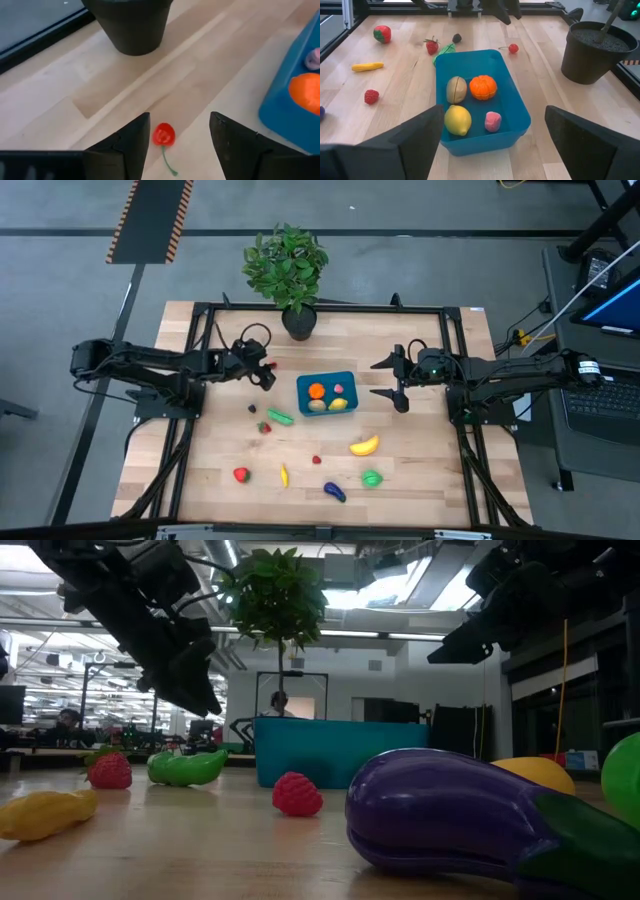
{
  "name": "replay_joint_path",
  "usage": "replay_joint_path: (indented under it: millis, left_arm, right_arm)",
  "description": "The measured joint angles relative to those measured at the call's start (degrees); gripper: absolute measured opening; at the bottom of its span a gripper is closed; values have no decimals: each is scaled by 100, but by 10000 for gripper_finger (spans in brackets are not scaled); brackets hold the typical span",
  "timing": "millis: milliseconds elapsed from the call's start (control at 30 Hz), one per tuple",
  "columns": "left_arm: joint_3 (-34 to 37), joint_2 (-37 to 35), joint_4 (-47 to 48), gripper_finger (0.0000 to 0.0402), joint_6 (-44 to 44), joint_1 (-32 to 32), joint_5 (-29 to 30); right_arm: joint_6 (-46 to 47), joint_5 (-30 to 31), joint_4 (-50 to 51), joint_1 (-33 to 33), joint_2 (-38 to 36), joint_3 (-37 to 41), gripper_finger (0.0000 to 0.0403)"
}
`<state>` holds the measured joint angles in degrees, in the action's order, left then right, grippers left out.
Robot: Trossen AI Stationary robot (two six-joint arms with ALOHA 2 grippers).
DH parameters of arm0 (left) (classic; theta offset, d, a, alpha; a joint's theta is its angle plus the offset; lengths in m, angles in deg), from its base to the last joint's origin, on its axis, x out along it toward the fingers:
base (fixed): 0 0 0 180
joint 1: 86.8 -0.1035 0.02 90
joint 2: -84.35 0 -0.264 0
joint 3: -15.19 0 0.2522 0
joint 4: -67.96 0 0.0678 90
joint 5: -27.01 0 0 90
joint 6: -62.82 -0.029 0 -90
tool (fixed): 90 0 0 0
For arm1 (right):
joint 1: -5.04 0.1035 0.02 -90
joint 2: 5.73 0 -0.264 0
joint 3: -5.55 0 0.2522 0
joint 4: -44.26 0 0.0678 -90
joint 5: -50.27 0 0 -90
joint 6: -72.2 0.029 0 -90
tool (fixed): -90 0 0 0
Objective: Pick and placing Produce into tupperware
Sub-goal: Put the red cherry into the blue bin
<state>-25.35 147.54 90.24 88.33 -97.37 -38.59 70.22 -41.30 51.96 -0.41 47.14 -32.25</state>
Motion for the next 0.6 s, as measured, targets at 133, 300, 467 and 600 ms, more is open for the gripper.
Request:
replay_joint_path:
  millis: [133,300,467,600]
  left_arm:
    - [-7,181,-48,190,-204,-98,-43]
    - [-7,653,-161,189,-214,-148,-307]
    - [-48,1088,-261,192,-219,-148,-460]
    - [-136,1345,-266,187,-317,-165,-463]
  right_arm:
    - [-1,1,-2,1,1,0,348]
    - [-6,2,-2,-2,1,-2,348]
    - [-5,2,4,-4,0,0,348]
    - [-6,2,16,-4,1,0,348]
